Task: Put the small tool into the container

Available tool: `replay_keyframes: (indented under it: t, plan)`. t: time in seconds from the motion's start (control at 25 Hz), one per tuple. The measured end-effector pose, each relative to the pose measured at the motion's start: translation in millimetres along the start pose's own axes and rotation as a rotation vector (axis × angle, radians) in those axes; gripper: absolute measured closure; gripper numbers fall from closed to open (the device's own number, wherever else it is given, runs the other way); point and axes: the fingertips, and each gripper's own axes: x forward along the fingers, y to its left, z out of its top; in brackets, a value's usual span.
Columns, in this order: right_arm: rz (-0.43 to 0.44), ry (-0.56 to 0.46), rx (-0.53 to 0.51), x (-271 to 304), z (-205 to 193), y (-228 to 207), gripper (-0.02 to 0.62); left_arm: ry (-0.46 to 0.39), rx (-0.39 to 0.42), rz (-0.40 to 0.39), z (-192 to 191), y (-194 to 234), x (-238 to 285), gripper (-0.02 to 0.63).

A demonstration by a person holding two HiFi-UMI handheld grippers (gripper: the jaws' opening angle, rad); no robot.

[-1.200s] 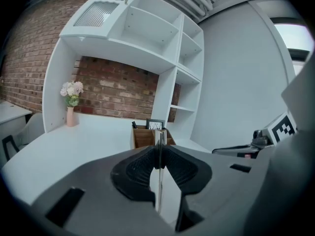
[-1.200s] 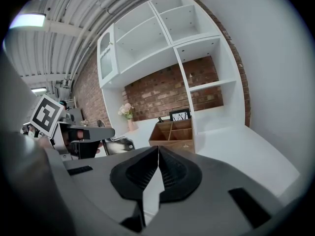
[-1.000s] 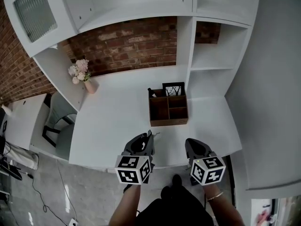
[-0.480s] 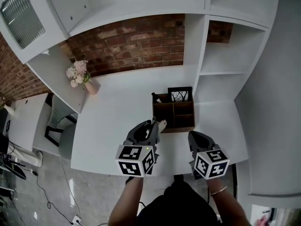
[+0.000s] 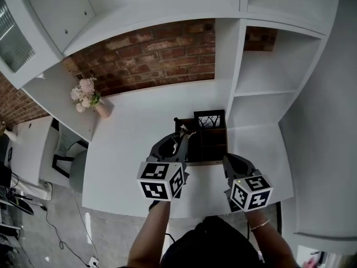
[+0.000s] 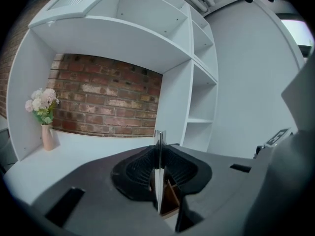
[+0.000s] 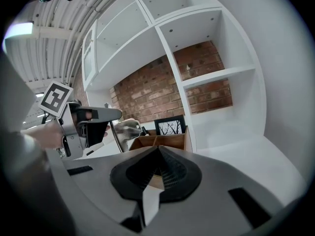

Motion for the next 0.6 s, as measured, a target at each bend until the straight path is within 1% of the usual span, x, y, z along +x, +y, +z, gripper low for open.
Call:
replay_keyframes:
  t: [0.28,0.6]
  plan:
    - [0.003,0.020,0.006,7,-3,-13,0.591,0.031,-0.002,0.013,-13,0,24,0.526]
    - [0.008,0.031,0.014,12,-6,-18,0.591,0.074,-0.001,0.031,-36,2,29,0.526]
